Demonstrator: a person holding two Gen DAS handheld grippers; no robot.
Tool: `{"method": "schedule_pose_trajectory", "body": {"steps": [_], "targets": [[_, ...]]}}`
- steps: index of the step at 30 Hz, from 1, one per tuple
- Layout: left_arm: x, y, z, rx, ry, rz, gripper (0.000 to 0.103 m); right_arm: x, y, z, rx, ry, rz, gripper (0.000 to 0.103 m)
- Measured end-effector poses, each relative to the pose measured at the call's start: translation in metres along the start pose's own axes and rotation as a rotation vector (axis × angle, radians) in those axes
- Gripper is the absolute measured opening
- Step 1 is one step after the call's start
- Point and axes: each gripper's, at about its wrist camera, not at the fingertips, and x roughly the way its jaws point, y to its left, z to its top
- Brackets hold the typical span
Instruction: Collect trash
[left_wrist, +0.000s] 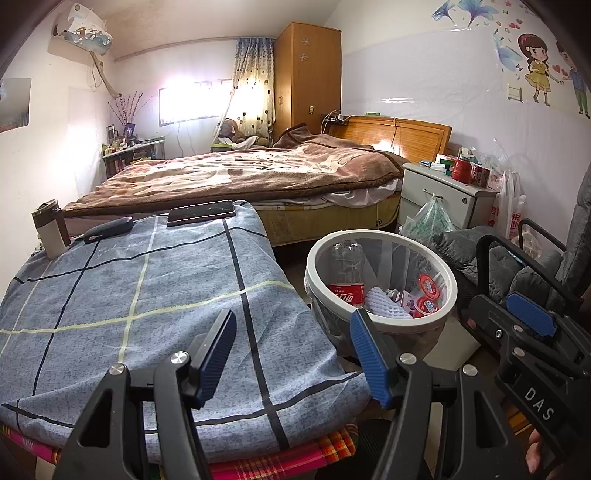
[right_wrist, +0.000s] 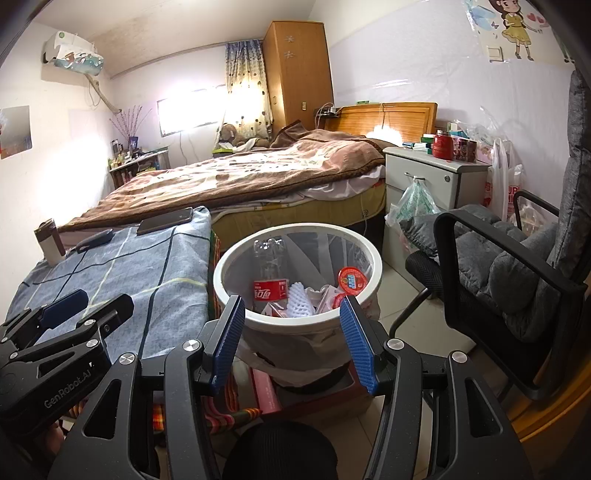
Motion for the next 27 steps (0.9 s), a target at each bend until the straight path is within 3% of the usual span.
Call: {"method": "schedule_pose_trajectory", "body": {"steps": [27], "targets": [[0.0004,0.0017,-0.0007,-0.001,0.002,0.004,0.066,-0.0005,0.0002,0.0009,-0.002,-0.001,-0.002,0.056]]}}
